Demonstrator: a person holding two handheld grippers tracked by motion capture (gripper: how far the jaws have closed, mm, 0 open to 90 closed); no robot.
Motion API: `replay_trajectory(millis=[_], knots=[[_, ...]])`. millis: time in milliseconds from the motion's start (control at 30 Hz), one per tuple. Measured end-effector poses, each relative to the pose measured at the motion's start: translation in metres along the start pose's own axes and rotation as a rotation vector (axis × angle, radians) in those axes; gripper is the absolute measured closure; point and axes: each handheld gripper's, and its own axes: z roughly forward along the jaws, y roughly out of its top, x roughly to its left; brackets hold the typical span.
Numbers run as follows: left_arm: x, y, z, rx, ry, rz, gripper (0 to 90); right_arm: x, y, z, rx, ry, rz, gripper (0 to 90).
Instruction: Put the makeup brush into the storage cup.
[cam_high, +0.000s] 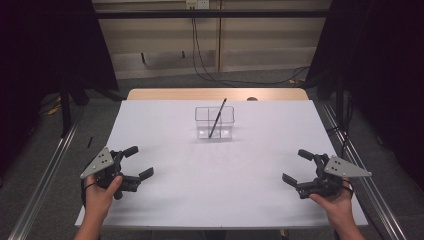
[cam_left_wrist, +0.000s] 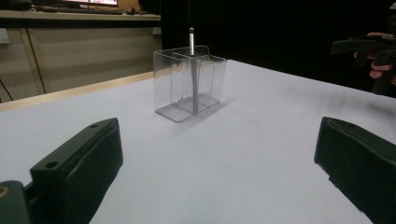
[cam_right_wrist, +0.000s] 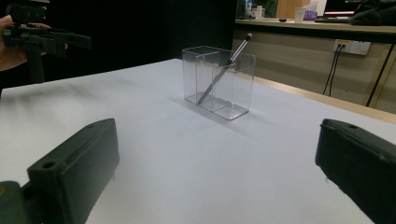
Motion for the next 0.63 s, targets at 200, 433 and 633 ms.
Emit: replay_trajectory(millis=[200, 433, 633], knots=[[-0.0003, -0.0006, -0.0027, 0.001, 0.001, -0.006, 1.0, -0.0012, -0.0003, -0.0013, -0.002, -0.003, 0.003, 0.0], [-0.0004, -0.0014, -0.0035, -0.003, -0.001, -0.007, 1.0, -0.0015, -0.0001, -0.0018, -0.003, -0.003, 0.0, 0.0], [0.0003, -0.0018, -0.0049, -0.005, 0.002, -0.013, 1.0, -0.0017, -0.0001, -0.0012, -0.002, -0.002, 0.004, 0.0]])
